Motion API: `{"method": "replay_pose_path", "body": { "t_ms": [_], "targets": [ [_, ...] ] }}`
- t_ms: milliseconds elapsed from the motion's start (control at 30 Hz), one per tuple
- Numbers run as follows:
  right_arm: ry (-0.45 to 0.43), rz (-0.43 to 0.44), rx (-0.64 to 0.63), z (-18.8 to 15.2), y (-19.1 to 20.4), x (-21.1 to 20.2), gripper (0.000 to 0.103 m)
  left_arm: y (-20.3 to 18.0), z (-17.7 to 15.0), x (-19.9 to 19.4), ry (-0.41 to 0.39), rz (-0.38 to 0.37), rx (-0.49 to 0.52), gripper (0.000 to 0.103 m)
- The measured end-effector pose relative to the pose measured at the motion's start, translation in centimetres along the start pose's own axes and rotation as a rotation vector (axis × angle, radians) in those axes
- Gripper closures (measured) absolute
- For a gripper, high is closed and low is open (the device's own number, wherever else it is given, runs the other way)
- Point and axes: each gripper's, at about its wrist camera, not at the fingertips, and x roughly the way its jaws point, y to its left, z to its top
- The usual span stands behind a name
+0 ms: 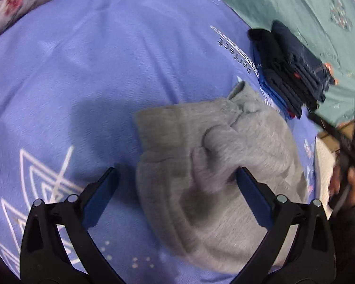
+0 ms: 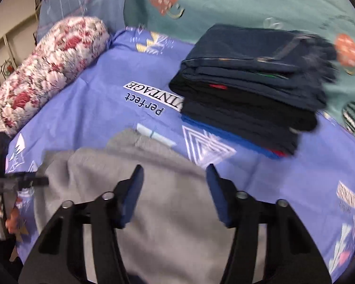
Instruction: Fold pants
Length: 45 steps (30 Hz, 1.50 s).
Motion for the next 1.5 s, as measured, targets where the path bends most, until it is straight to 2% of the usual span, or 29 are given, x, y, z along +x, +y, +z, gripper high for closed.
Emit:
{"method": "replay_pose_path", "body": {
  "t_ms": [67, 167, 233, 267, 300, 333, 400, 467, 533, 567, 600, 633, 667, 700, 733, 833, 933, 1067, 1167, 1267, 1300, 1333, 1367, 1400, 1433, 1500],
  "targets": [
    [0.097, 0.082, -0.069, 2.2, 0.7, 4.1, 0.053, -1.2, 0.0, 0.6, 0.009, 0.016, 0.054, 0.005],
    [0.205, 0.118, -0.171, 3.3, 1.8, 8.8, 0.053, -2.1, -0.2, 1.1, 0.009, 0.023, 0.098, 0.015],
    [0.271, 0.137, -0.21, 3.5, 1.8, 11.4, 0.053, -2.4, -0.3, 1.2, 0.009, 0.007, 0.107, 0.033],
    [0.297, 0.149, -0.228, 3.4, 1.9, 12.3, 0.053, -2.7, -0.3, 1.1, -0.001, 0.009, 0.117, 0.037],
    [0.31, 0.152, -0.248, 3.4, 1.9, 12.8, 0.052, -2.9, -0.3, 1.0, -0.01, 0.007, 0.13, 0.048],
    [0.312, 0.163, -0.272, 3.4, 2.1, 13.0, 0.05, -2.9, -0.5, 0.8, -0.012, 0.003, 0.139, 0.055],
    [0.324, 0.172, -0.317, 3.5, 2.3, 12.9, 0.048, -3.2, -0.5, 0.9, -0.015, 0.0, 0.148, 0.057],
    [0.362, 0.218, -0.339, 3.1, 2.8, 12.5, 0.048, -2.9, -0.5, 1.0, -0.009, -0.019, 0.129, 0.057],
    [0.365, 0.228, -0.42, 2.3, 4.1, 11.8, 0.048, -2.2, -0.7, 0.9, 0.0, -0.037, 0.088, 0.038],
    [0.362, 0.22, -0.439, 2.1, 4.5, 11.8, 0.049, -2.2, -0.6, 1.0, -0.005, -0.053, 0.07, 0.038],
    [0.361, 0.208, -0.434, 2.1, 4.8, 12.1, 0.054, -2.5, -0.8, 0.9, -0.015, -0.045, 0.089, 0.041],
    [0.35, 0.181, -0.429, 2.0, 4.9, 12.1, 0.07, -2.9, -1.0, 0.6, -0.032, -0.033, 0.114, 0.067],
    [0.326, 0.132, -0.448, 1.9, 5.6, 11.9, 0.082, -3.4, -1.3, 0.0, -0.06, -0.018, 0.147, 0.077],
    [0.311, 0.112, -0.454, 1.7, 6.4, 11.8, 0.093, -3.7, -1.5, -0.8, -0.082, -0.028, 0.159, 0.086],
    [0.28, 0.083, -0.456, 1.6, 6.8, 11.0, 0.095, -3.6, -1.6, -1.7, -0.103, -0.043, 0.153, 0.088],
    [0.176, 0.052, -0.413, 1.8, 7.7, 8.1, 0.095, -3.1, -2.8, -4.8, -0.164, -0.091, 0.134, 0.09],
    [0.009, 0.083, -0.33, 3.3, 8.1, 2.6, 0.095, -3.2, -4.8, -7.9, -0.221, -0.117, 0.156, 0.09],
    [-0.149, 0.135, -0.316, 5.4, 9.6, -2.7, 0.096, -2.5, -7.1, -12.7, -0.28, -0.134, 0.168, 0.09],
    [-0.22, 0.176, -0.365, 8.0, 13.7, -4.3, 0.096, -1.2, -8.1, -15.8, -0.326, -0.099, 0.144, 0.09],
    [-0.277, 0.226, -0.403, 9.7, 18.8, -4.0, 0.095, 0.6, -8.5, -18.1, -0.367, -0.003, 0.094, 0.089],
    [-0.282, 0.236, -0.421, 10.0, 20.7, -2.9, 0.094, 1.8, -8.4, -18.0, -0.341, 0.035, 0.061, 0.08],
    [-0.248, 0.214, -0.44, 9.8, 22.4, -1.6, 0.072, 3.1, -8.1, -17.3, -0.285, 0.073, 0.028, 0.058],
    [-0.202, 0.141, -0.459, 9.5, 23.7, 0.3, 0.059, 5.0, -8.1, -16.4, -0.224, 0.118, -0.033, 0.048],
    [-0.161, 0.049, -0.482, 8.9, 24.7, 1.9, 0.048, 6.5, -8.3, -16.0, -0.2, 0.142, -0.074, 0.038],
    [-0.147, -0.013, -0.507, 8.0, 24.9, 2.8, 0.048, 7.5, -8.5, -16.0, -0.19, 0.161, -0.094, 0.037],
    [-0.177, -0.032, -0.484, 7.0, 23.1, 1.7, 0.048, 9.2, -8.8, -16.7, -0.19, 0.206, -0.111, 0.036]
  ]
}}
